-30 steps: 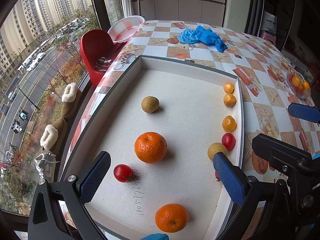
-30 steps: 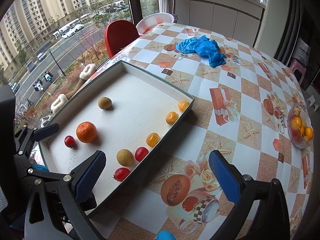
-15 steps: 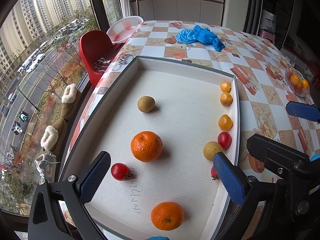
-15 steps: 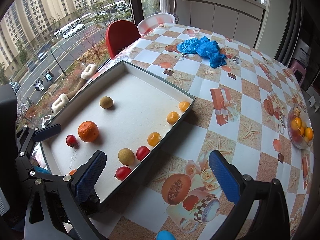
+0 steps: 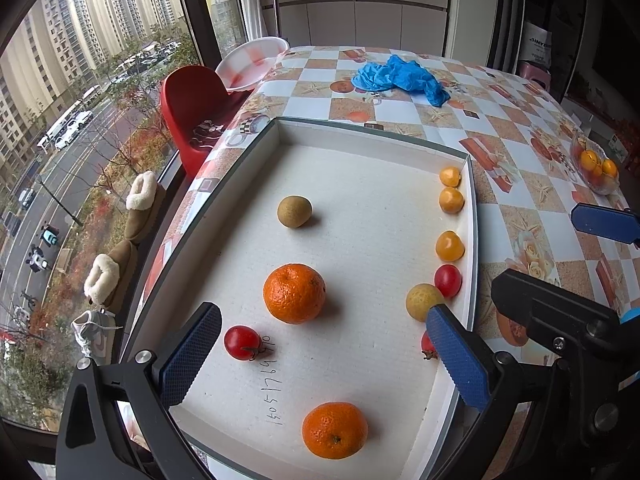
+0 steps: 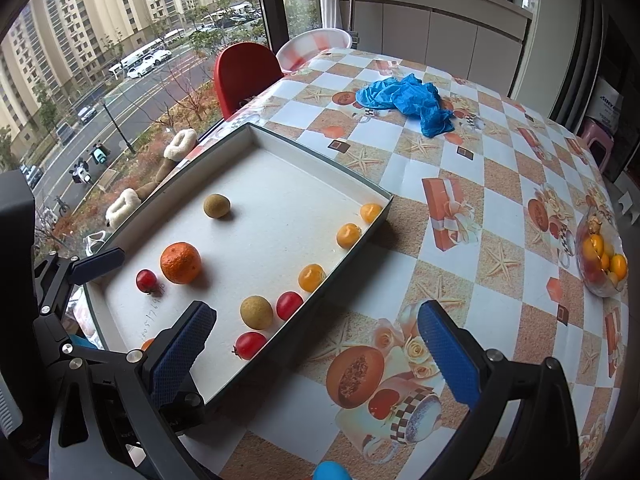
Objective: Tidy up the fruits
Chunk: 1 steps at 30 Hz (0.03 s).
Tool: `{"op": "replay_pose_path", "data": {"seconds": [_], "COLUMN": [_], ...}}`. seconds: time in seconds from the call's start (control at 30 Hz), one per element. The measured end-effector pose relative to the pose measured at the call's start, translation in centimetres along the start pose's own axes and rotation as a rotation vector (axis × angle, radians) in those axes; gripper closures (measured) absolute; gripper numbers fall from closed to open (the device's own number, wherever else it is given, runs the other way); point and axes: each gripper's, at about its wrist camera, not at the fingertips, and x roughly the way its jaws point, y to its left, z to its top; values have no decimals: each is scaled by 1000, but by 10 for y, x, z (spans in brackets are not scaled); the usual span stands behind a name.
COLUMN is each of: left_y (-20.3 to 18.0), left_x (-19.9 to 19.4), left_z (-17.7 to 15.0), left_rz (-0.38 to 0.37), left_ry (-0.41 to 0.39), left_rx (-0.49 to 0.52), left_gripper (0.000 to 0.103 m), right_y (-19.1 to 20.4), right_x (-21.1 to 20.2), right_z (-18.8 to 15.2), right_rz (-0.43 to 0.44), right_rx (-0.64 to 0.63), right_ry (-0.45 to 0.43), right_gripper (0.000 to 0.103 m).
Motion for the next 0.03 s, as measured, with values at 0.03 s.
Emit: {"op": "replay_pose_path", "data": {"seconds": [0.03], "left_y": [-1], "left_x": [0], "left_z": [0], "left_rz": [4], "left_ry": [-3], "left_rx": [5], "left_gripper": [0], "right_y": [1], "right_x": [-1], "right_z": [0], "right_rz": [2], "right_rx": [0], "right_ry": [-1], "right_gripper": [0]}}
